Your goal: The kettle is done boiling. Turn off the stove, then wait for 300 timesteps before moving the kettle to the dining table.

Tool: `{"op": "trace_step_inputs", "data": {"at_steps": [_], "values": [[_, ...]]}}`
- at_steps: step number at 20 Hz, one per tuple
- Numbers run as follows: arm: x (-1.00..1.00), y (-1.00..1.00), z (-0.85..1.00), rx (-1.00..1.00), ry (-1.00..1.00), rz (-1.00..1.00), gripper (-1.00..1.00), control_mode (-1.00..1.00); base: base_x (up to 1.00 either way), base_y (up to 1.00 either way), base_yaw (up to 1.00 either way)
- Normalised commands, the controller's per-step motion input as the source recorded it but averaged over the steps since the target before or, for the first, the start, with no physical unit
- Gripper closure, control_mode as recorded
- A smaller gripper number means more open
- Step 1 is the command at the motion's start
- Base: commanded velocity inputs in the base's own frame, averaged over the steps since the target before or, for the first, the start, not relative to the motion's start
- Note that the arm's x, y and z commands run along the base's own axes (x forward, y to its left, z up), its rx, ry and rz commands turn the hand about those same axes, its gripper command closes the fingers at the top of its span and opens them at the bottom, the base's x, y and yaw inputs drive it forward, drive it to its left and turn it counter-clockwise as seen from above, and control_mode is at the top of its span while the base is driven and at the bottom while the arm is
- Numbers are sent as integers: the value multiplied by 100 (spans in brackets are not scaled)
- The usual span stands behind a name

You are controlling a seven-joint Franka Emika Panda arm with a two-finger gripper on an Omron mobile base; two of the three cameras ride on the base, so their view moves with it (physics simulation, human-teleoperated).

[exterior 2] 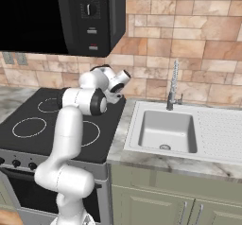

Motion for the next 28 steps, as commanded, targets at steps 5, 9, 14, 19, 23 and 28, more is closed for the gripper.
{"op": "trace_step_inputs", "data": {"at_steps": [5, 9, 14, 19, 23, 28], "values": [[0, 11, -7, 0, 0, 5, -100, -100, 0, 0, 0], [0, 15, -7, 0, 0, 5, 100, -100, 0, 0, 0], [0, 14, -2, 0, 0, 4, 100, -100, 0, 0, 0], [0, 2, 0, 0, 0, 1, 100, -100, 0, 0, 0], [0, 0, 0, 0, 0, 0, 100, -100, 0, 0, 0], [0, 0, 0, 1, 0, 0, 100, -100, 0, 0, 0]]}}
